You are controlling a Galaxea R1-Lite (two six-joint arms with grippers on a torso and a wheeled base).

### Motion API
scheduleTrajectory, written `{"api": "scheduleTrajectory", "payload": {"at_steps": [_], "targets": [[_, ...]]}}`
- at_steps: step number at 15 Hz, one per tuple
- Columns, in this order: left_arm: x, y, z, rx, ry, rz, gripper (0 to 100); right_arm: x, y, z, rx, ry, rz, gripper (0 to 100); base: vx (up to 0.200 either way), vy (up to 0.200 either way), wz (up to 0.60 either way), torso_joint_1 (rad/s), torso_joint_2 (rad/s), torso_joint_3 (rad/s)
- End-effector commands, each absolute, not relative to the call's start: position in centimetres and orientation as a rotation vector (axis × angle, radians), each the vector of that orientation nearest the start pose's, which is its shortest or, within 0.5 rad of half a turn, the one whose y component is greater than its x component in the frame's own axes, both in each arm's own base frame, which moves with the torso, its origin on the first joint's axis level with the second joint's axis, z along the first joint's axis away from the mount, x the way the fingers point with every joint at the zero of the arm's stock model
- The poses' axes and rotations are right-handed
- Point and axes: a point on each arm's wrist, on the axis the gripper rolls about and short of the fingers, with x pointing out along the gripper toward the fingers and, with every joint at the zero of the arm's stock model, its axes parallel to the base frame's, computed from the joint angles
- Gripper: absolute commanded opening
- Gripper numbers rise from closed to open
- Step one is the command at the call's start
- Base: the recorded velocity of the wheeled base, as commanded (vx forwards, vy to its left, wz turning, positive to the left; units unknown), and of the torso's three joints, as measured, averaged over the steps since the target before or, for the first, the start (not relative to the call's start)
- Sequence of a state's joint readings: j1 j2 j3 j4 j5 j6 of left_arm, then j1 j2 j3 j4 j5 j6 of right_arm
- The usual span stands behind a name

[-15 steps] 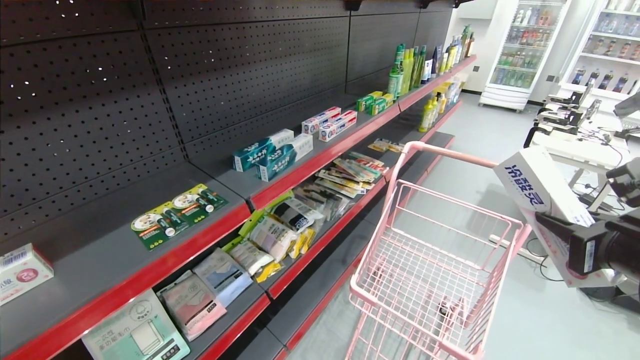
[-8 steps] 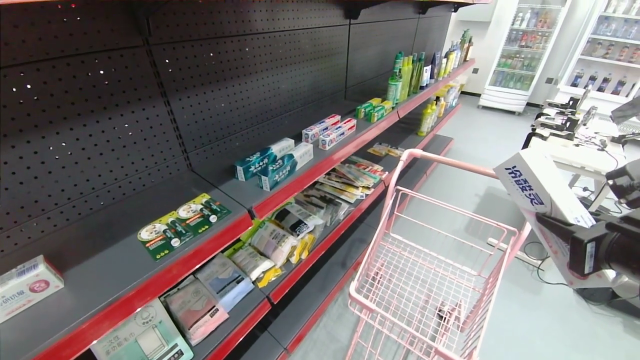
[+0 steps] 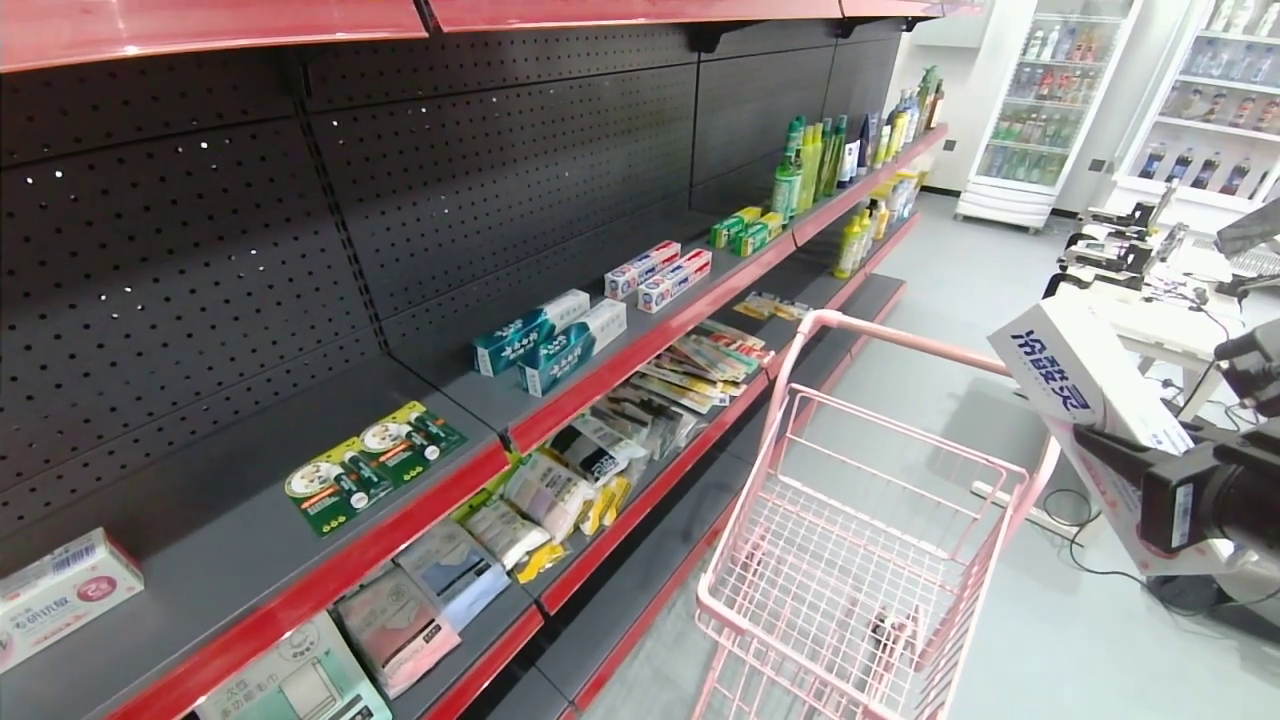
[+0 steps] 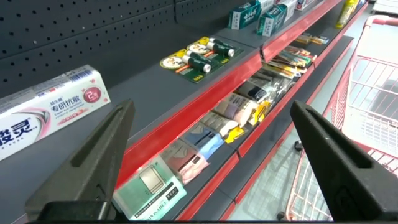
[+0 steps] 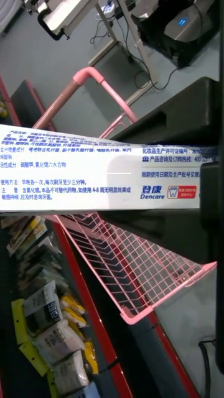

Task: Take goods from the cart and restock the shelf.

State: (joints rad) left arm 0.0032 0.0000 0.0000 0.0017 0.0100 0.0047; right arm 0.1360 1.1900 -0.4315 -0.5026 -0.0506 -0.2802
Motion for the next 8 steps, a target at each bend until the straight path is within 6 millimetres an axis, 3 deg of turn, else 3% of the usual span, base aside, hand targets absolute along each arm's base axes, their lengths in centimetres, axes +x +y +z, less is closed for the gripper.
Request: {"api": "scheduleTrajectory", "payload": {"at_steps": [1, 4, 8], "targets": [[-2.28, 0.01, 7.53, 0.005, 0.002, 0.015, 100, 16.56, 2.16, 18.66, -0.306, 0.244, 0.122, 0, 0.000, 0.000, 0.00, 0.100, -0.20, -0.110], [-2.28, 0.01, 7.53, 0.005, 0.002, 0.015, 100, 16.57, 2.16, 18.59, -0.308, 0.248, 0.121, 0, 0.000, 0.000, 0.00, 0.084, -0.18, -0.097], [-2.28, 0.02, 7.53, 0.005, 0.002, 0.014, 100, 16.30, 2.09, 18.11, -0.313, 0.265, 0.108, 0, 0.000, 0.000, 0.00, 0.000, 0.00, 0.000]]}}
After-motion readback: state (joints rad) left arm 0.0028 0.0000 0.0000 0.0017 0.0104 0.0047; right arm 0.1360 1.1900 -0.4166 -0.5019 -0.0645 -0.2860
